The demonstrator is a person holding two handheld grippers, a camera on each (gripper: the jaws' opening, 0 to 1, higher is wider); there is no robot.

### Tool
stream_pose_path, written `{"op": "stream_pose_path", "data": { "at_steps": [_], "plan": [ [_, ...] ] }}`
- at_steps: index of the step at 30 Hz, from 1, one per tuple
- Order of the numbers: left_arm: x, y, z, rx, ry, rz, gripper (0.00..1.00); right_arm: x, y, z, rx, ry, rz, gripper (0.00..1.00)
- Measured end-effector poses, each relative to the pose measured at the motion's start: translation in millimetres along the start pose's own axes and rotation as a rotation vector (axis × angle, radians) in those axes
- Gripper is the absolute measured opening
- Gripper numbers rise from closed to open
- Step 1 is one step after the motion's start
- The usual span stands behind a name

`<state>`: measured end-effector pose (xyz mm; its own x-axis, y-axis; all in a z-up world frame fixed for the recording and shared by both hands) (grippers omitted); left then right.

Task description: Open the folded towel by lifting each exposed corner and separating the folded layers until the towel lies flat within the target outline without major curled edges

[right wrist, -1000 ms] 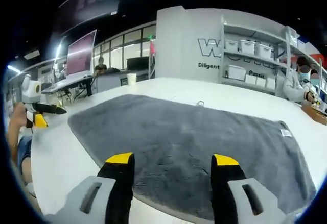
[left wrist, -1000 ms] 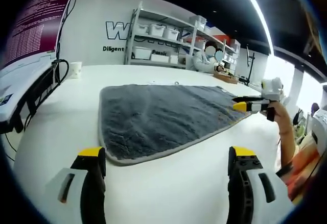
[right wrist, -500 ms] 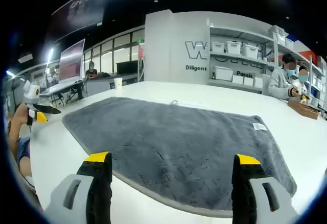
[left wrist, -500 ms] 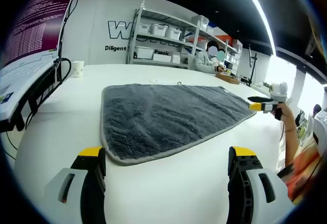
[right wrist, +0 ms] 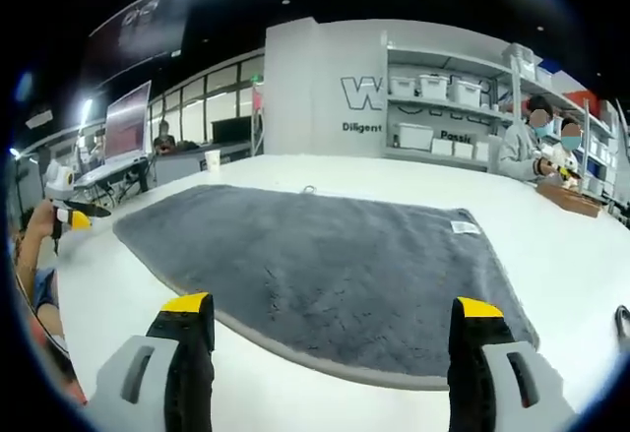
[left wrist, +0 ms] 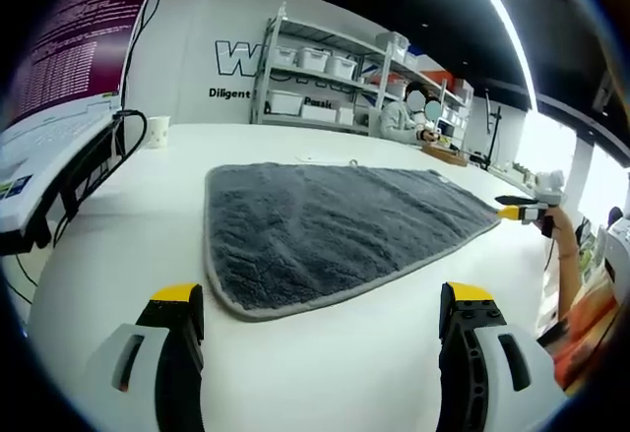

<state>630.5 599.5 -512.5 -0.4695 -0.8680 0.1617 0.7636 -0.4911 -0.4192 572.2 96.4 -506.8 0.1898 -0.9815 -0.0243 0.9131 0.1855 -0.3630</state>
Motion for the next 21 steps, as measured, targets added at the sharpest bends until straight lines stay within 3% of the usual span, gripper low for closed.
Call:
{"op": "stream_pose_path", "data": {
  "at_steps": [4,7,15,19,21],
  "plan": [
    [-4.7,3,0.1,0.005,-0.005,0.014,0.96,17,-5,-3.4,0.01,0.006,-0.03,0.99],
    [-9.4,7,2.0,0.01,0.004,0.034,0.94,35,-10,-0.7,0.062,0.007,-0.067,0.99],
    [-25.4,24,2.1,0.013,0.025,0.117,0.82,63,-17,-5.2,0.065,0.061,-0.119,0.98],
    [-35.3,31,5.3,0.019,0.065,0.175,0.68,76,-19,-13.0,0.029,0.05,-0.151,0.8],
    [-41.5,34,5.2,0.013,0.057,0.207,0.68,81,-20,-16.1,0.018,0.056,-0.162,0.71]
  ]
}}
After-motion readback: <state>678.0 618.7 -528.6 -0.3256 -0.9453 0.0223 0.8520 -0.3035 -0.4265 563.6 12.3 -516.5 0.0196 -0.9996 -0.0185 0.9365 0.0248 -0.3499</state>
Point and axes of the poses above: the point that each gripper's makers call its tool centre point, and the gripper's own axes: y roughly forward along the fingers, x roughly to its right, z roughly out of its top, the point moved 3 cm from there along -y, roughly backward along the fingers, and after that the axes turned 4 degrees about z, right-handed, at the moved point
